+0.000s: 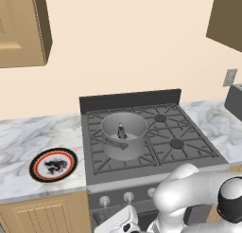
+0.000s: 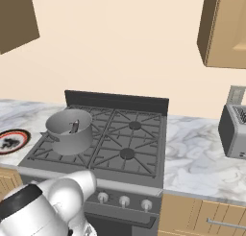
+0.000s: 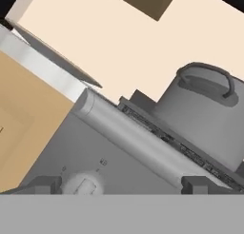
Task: Retrieve the frozen meat and place it in the pot on a burner. Then turn the burner on.
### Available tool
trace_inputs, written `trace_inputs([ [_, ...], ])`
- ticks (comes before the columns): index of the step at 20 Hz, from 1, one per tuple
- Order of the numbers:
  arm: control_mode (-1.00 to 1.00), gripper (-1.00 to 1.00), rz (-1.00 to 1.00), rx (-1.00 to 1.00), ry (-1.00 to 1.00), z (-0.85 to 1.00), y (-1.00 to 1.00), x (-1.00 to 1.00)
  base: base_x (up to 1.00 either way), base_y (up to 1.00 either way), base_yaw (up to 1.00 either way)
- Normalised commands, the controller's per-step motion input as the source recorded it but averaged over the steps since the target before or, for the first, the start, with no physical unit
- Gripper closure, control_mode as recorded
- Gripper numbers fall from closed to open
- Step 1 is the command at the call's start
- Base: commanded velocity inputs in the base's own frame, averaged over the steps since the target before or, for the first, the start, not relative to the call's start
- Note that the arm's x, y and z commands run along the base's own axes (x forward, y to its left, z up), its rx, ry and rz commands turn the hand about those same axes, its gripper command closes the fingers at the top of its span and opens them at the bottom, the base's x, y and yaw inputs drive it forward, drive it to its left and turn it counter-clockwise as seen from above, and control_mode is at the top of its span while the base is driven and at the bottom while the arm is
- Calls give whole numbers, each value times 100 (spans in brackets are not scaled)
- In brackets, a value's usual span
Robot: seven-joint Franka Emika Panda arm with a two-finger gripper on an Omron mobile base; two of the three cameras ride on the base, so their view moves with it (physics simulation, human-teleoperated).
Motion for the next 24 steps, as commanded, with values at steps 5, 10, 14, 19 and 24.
trace_inputs([
  [5,-100,-100,0,1,-2,-22,0,0,0,0,0],
  [10,-100,-100,-3,8,-5,-6,0,17,0,0,0],
  [14,-100,-100,-6,9,-6,-3,0,29,0,0,0],
  [19,-100,-100,-7,8,-4,0,2,27,0,0,0],
  [24,-100,-100,-4,2,-3,-5,11,14,0,0,0],
])
